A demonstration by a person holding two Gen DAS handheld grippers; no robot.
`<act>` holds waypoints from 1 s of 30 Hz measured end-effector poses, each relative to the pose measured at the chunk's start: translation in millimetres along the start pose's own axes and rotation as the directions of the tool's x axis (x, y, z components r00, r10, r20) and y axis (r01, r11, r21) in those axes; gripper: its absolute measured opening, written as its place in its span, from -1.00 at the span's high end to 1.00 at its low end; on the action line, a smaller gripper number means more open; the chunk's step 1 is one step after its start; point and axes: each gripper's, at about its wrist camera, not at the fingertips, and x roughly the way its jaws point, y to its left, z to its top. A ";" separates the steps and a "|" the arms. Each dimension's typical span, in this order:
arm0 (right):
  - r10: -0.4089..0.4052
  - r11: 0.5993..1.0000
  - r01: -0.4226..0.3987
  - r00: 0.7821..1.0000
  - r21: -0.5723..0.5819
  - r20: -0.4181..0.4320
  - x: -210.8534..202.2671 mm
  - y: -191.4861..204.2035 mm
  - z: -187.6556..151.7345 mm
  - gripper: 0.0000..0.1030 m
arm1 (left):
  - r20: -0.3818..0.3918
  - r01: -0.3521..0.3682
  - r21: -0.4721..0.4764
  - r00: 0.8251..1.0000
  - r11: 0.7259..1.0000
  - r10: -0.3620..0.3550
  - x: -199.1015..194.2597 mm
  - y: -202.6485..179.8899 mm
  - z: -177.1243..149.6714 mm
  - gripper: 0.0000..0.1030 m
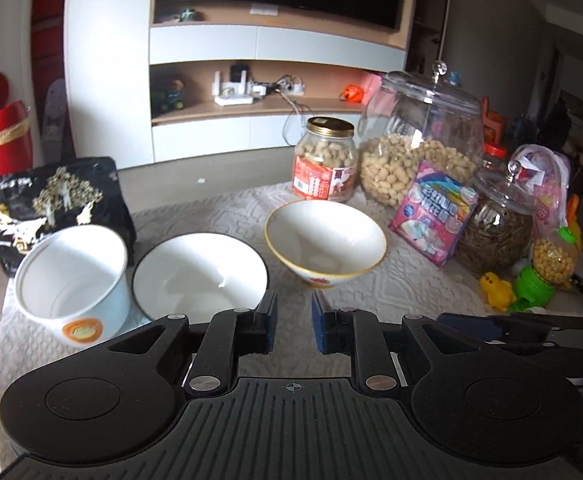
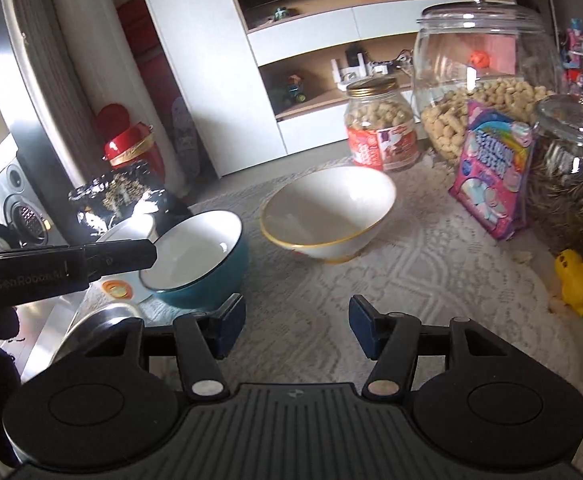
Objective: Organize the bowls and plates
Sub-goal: 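Move both grippers to the yellow-rimmed fruit-print bowl, then grasp the yellow-rimmed bowl rim with the left gripper while the right gripper grips it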
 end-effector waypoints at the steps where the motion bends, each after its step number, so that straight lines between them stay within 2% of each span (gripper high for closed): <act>1: -0.028 1.000 0.027 1.000 0.013 0.010 2.2 -11.6 3.8 -0.12 | -0.016 -0.008 0.014 1.000 1.000 0.008 13.7 -5.9 7.5 0.58; 4: -0.064 0.996 0.063 0.998 0.062 0.009 16.9 -44.1 14.9 -0.12 | -0.072 0.001 0.037 0.997 0.999 0.002 54.2 -18.2 26.1 0.58; 7: -0.074 0.993 0.073 0.997 0.091 0.006 33.9 -62.6 24.8 -0.12 | -0.094 -0.044 0.120 0.994 0.992 0.056 87.8 -31.3 36.8 0.57; 12: -0.043 0.988 0.040 0.999 0.150 0.020 64.9 -70.0 47.9 -0.12 | -0.121 -0.080 0.218 0.987 0.973 0.108 129.3 -39.8 49.5 0.57; 16: -0.025 0.984 0.023 1.000 0.177 0.011 98.0 -66.2 64.3 -0.12 | -0.149 -0.073 0.231 0.983 0.970 0.110 157.2 -33.4 61.2 0.56; 19: -0.028 0.985 0.033 0.999 0.172 -0.032 125.6 -65.1 68.7 -0.12 | -0.197 -0.024 0.163 0.979 0.986 0.056 175.8 -14.0 76.5 0.56; 22: -0.026 0.988 0.037 0.997 0.153 -0.071 143.0 -65.1 66.2 0.22 | -0.253 0.056 0.003 0.966 0.998 -0.054 198.1 20.2 91.8 0.57; 23: -0.019 0.988 0.031 0.996 0.154 -0.082 147.0 -66.3 65.5 0.25 | -0.258 0.067 -0.018 0.964 0.998 -0.069 204.7 28.2 95.0 0.57; 26: -0.001 0.984 0.020 0.994 0.176 -0.109 158.0 -71.1 63.5 0.25 | -0.269 0.067 0.005 0.961 0.998 -0.063 223.2 39.5 99.4 0.58; 28: 0.008 0.982 0.016 0.992 0.189 -0.128 164.7 -73.9 61.2 0.25 | -0.299 0.087 -0.026 0.950 0.996 -0.091 236.7 46.5 98.8 0.57; 30: 0.028 0.979 0.003 0.988 0.203 -0.149 172.4 -75.7 58.1 0.25 | -0.343 0.119 -0.103 0.928 0.987 -0.148 251.1 55.4 95.5 0.55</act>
